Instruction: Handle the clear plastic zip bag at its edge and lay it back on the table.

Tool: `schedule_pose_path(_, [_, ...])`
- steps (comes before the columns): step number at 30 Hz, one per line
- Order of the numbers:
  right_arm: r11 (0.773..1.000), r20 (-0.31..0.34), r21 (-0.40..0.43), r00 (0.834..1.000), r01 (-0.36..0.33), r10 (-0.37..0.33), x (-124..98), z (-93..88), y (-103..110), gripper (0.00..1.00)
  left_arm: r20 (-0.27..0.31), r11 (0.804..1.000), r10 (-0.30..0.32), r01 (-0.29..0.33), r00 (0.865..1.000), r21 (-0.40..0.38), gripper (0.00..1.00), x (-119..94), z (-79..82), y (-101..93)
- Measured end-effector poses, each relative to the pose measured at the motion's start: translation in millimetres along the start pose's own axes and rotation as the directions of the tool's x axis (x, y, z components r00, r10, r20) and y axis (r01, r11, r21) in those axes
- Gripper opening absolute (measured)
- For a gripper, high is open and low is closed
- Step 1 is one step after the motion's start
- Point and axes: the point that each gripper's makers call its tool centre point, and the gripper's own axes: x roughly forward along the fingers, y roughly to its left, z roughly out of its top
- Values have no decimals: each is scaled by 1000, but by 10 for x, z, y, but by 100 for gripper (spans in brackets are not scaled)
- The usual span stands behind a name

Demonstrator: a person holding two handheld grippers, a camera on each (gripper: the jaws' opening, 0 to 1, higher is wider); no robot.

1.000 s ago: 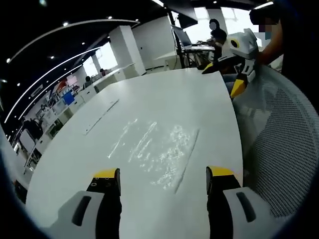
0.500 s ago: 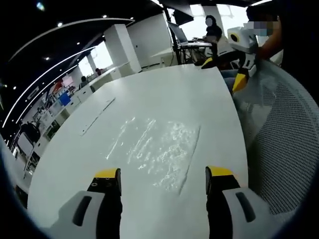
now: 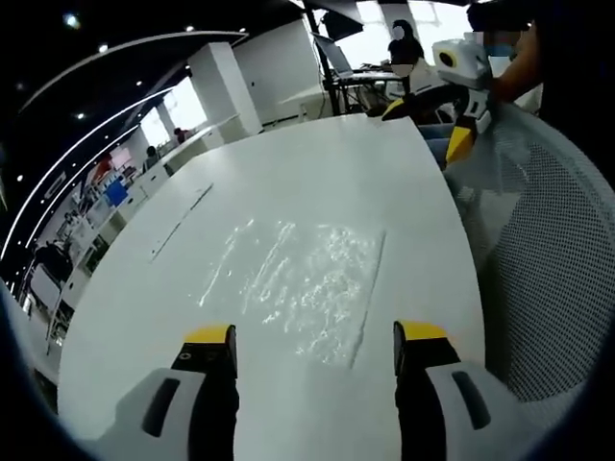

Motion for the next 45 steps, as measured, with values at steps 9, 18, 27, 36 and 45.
schedule_pose_path(9, [1000,-8,-1,1000,-4,4,0,-13,7,89,-41,997,-56,58,998,59,56,86,-70,-11])
schedule_pose_path(18, [1000,-13,-1,1000,-1,1,-2,-23,3,87,-95,986,-115,125,989,106,46,147,-187,-91])
schedule_pose_path(27, [1000,-11,1,1000,-5,5,0,-22,4,86,-157,974,-154,177,975,143,42,197,-299,-165])
schedule_pose_path(36, [1000,-14,1,1000,-5,5,0,-26,3,85,-188,963,-176,209,966,173,34,239,-335,-184])
schedule_pose_path(45, [1000,-15,4,1000,-3,3,4,-29,-4,85,-221,956,-207,245,953,162,34,282,-408,-181])
